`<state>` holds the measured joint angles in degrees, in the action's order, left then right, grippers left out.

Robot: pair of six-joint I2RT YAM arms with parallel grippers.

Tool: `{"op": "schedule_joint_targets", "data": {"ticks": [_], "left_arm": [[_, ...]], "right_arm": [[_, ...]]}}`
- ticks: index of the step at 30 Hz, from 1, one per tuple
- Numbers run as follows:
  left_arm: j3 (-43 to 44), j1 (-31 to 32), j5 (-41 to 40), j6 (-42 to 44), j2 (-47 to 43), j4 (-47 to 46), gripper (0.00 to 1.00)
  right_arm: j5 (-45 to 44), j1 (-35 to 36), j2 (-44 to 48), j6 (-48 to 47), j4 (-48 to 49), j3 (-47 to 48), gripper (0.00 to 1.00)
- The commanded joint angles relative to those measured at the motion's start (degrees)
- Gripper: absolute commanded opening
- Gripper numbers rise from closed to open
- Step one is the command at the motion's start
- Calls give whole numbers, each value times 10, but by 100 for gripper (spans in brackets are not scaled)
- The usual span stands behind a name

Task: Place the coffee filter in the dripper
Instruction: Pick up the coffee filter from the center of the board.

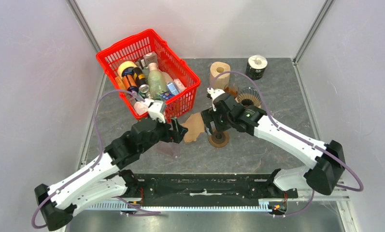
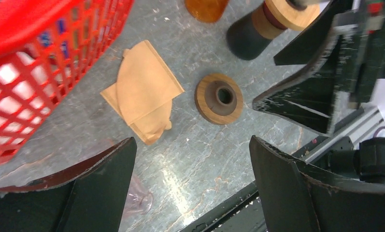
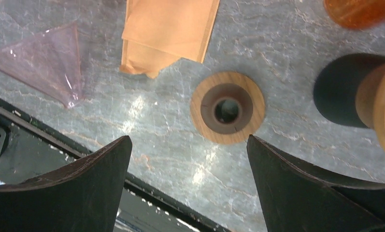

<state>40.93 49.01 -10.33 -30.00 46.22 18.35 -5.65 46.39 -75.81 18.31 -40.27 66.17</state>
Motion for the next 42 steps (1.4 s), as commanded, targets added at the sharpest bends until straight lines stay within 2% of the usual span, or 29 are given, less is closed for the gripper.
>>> {"op": "schedule_joint_targets", "data": {"ticks": [1, 5, 11, 15, 20, 25, 36, 42], "left_arm": [[-14, 3, -72, -26, -73, 56, 94], [-29, 3, -90, -46, -118, 75, 94], [-51, 3, -98, -63, -154, 76, 94], [-68, 3, -85, -70, -179, 70, 94], [-75, 3, -86, -67, -193, 62, 94], [-80, 3, -88, -67, -192, 59, 94], [-79, 3, -87, -65, -184, 54, 94], [-80, 3, -83, -64, -177, 49, 94]], "right_arm": [[-53, 24, -39, 26, 85, 27, 97], [-132, 39, -89, 82, 122, 20, 97], [-153, 41, -173, 152, 188, 20, 97], [-200, 41, -227, 188, 200, 31, 97], [-201, 40, -277, 192, 238, 36, 93], [-205, 38, -298, 199, 274, 32, 85], [-179, 22, -325, 212, 295, 12, 73], [-180, 22, -330, 212, 296, 2, 71]]}}
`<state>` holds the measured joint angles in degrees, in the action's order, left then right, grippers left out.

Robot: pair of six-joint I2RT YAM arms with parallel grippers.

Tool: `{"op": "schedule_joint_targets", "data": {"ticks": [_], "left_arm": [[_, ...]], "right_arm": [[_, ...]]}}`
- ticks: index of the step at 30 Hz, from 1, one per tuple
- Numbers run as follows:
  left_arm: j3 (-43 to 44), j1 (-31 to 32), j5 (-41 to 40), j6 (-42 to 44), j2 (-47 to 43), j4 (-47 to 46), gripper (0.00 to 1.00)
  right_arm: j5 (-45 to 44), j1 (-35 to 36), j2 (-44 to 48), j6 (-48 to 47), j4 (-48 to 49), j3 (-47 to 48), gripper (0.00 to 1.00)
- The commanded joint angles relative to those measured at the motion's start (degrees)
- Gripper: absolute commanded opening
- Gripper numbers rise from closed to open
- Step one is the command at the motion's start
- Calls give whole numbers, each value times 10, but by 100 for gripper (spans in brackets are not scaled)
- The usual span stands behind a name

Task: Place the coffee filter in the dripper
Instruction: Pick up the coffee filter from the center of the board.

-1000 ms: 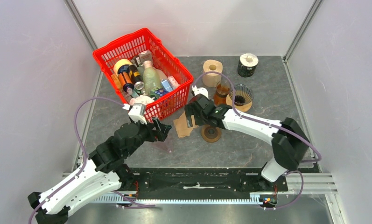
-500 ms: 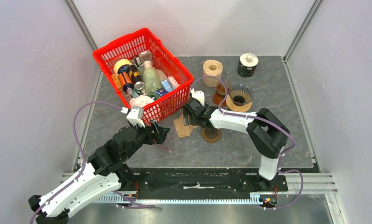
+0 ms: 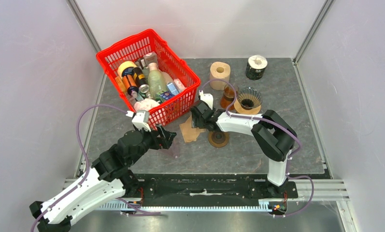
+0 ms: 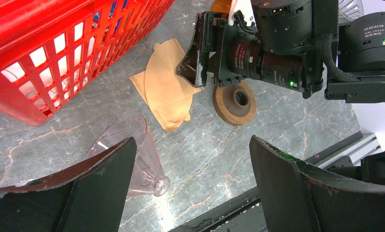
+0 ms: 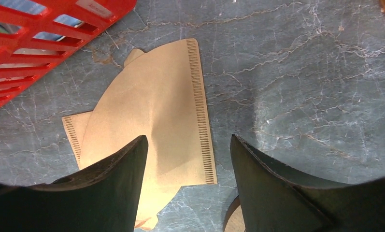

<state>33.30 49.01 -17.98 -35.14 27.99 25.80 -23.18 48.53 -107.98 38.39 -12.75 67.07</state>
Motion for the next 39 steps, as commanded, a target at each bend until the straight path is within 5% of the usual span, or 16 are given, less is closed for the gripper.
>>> {"op": "schedule_joint_targets", "data": {"ticks": [1, 25, 39], "left_arm": [[-4, 3, -6, -13, 6, -26, 94], [-9, 3, -14, -16, -4, -23, 93], [-9, 3, -20, -20, -5, -19, 93]], "right_arm": [[-5, 1, -9, 12, 21, -9, 70], [-66, 9, -33, -38, -47, -1, 58], [-66, 11, -35, -37, -59, -3, 33]]}}
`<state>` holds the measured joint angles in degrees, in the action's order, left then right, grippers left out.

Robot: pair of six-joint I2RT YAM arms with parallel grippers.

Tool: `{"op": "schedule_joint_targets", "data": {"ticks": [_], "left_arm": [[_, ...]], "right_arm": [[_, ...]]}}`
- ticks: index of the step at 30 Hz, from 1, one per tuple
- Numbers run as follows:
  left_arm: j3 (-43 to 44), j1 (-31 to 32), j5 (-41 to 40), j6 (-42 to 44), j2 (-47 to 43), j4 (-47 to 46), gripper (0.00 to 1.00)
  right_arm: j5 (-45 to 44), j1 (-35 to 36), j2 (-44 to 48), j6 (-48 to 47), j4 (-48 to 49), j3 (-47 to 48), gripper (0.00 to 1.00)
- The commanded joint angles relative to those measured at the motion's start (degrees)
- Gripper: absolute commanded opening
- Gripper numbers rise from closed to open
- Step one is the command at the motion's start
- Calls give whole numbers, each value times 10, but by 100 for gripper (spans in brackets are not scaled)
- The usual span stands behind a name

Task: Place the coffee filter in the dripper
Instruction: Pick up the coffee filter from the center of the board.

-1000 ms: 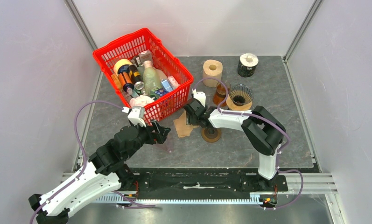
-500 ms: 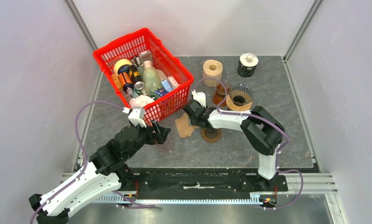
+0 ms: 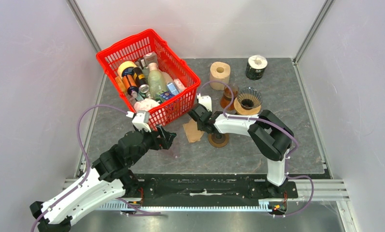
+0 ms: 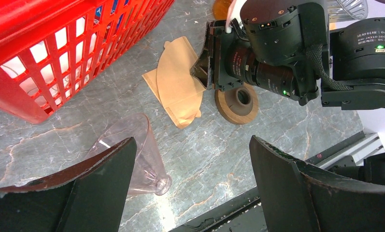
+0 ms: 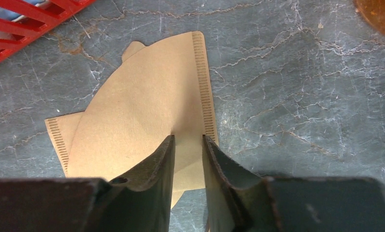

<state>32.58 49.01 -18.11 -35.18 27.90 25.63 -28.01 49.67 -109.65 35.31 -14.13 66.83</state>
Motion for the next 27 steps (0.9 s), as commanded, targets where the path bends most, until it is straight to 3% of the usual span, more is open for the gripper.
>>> {"op": "schedule_joint_targets", "data": {"ticks": [1, 9, 27], "left_arm": [[-1, 3, -18, -19, -3, -17, 93], [0, 3, -19, -19, 2, -17, 93], [-2, 3, -28, -20, 0, -13, 94]], "right_arm": [[-19, 0, -18, -7, -44, 0, 31], [-15, 0, -18, -10, -43, 10, 20], [9, -11, 40, -26, -54, 7, 40]]}}
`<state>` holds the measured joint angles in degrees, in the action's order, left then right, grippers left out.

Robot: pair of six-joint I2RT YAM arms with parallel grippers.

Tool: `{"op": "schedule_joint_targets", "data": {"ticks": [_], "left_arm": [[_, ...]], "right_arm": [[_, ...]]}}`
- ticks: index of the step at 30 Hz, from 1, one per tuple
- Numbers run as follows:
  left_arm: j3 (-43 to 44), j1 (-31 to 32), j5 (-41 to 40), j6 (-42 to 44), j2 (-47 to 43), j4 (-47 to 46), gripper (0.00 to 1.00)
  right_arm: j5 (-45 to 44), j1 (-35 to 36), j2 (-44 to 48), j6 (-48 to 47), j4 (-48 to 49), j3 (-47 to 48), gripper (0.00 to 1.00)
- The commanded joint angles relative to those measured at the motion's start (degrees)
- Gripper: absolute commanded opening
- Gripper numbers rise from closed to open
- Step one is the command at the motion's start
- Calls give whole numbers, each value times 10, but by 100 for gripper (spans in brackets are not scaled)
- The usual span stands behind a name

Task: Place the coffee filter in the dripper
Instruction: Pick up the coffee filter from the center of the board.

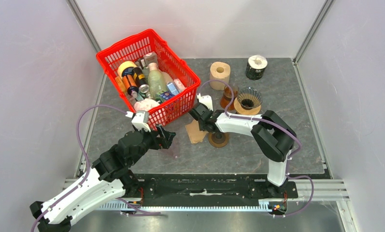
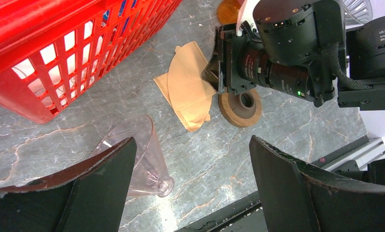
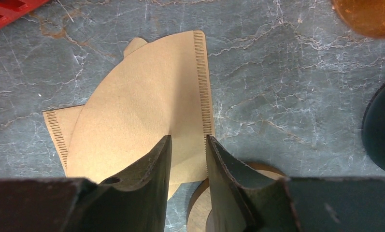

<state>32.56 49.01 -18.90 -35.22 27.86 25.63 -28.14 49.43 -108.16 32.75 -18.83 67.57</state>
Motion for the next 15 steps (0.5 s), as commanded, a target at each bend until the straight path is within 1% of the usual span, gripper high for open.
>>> {"op": "schedule_joint_targets", "data": {"ticks": [1, 6, 10, 15], "left_arm": [[-1, 3, -21, -20, 1, -12, 94], [0, 3, -20, -19, 4, -13, 94], [0, 3, -21, -20, 3, -12, 93], [0, 3, -25, -20, 3, -12, 94]], "right_arm": [[13, -11, 24, 2, -7, -2, 41], [35, -27, 23, 6, -4, -17, 44], [44, -33, 12, 4, -5, -19, 45], [80, -33, -14, 8, -15, -12, 43]]}}
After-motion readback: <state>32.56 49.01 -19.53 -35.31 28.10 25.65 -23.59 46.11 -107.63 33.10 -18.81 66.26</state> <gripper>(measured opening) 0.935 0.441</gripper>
